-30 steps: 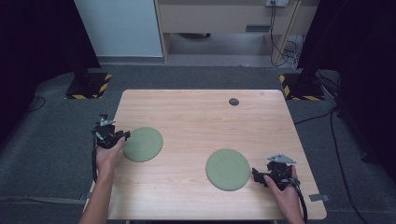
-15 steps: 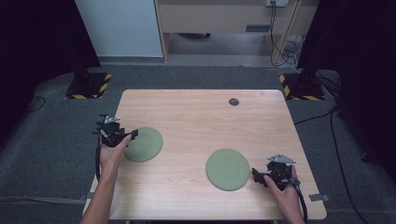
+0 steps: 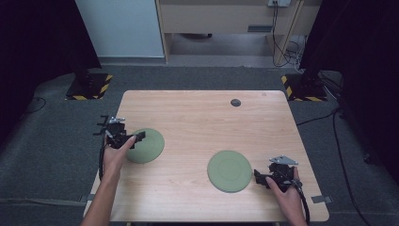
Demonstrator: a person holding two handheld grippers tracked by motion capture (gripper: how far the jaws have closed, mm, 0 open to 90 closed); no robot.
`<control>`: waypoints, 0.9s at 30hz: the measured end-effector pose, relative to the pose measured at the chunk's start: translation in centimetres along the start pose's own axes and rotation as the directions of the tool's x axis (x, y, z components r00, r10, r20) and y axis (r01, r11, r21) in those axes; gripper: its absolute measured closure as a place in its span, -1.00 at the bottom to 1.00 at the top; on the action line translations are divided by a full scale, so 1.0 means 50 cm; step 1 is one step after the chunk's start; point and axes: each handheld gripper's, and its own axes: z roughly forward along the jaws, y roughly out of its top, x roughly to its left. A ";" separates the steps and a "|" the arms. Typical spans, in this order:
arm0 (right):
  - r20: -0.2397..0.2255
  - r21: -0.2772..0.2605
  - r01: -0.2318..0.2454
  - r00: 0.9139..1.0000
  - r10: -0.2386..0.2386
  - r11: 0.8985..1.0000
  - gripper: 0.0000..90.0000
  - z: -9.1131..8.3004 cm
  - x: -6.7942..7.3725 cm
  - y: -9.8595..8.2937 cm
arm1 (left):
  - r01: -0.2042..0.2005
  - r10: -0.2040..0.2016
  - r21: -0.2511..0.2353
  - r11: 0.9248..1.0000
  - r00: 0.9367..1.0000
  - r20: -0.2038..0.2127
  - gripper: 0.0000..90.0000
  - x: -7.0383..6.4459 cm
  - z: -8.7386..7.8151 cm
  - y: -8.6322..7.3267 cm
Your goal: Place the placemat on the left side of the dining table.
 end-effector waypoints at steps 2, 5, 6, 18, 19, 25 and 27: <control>0.000 0.000 0.000 1.000 0.000 1.000 -0.98 0.000 0.000 0.000 | -0.004 0.004 0.003 1.000 1.000 0.004 -0.86 -0.007 0.002 0.000; 0.000 0.000 0.000 1.000 0.000 1.000 -0.98 0.000 0.000 0.000 | -0.009 0.009 0.004 1.000 1.000 0.002 -0.87 -0.018 0.005 0.000; 0.000 0.000 0.000 1.000 0.000 1.000 -0.98 0.000 0.000 0.000 | -0.010 0.010 0.006 1.000 1.000 -0.007 -0.89 -0.023 0.005 0.001; 0.000 0.000 0.000 1.000 0.000 1.000 -0.98 0.000 0.000 0.000 | -0.044 0.044 0.015 0.999 0.999 -0.019 -0.90 -0.064 0.012 0.007; 0.000 0.000 0.000 1.000 0.000 1.000 -0.98 0.000 0.000 0.000 | -0.051 0.051 0.019 0.999 0.999 -0.016 -0.90 -0.068 0.012 0.008; 0.000 0.000 0.000 1.000 0.000 1.000 -0.98 0.000 0.000 0.000 | -0.076 0.076 0.021 0.997 0.997 0.000 -0.91 -0.090 0.012 0.007; 0.000 0.000 0.000 1.000 0.000 1.000 -0.98 0.000 0.000 0.000 | -0.079 0.079 0.018 0.997 0.997 0.007 -0.91 -0.097 0.012 0.007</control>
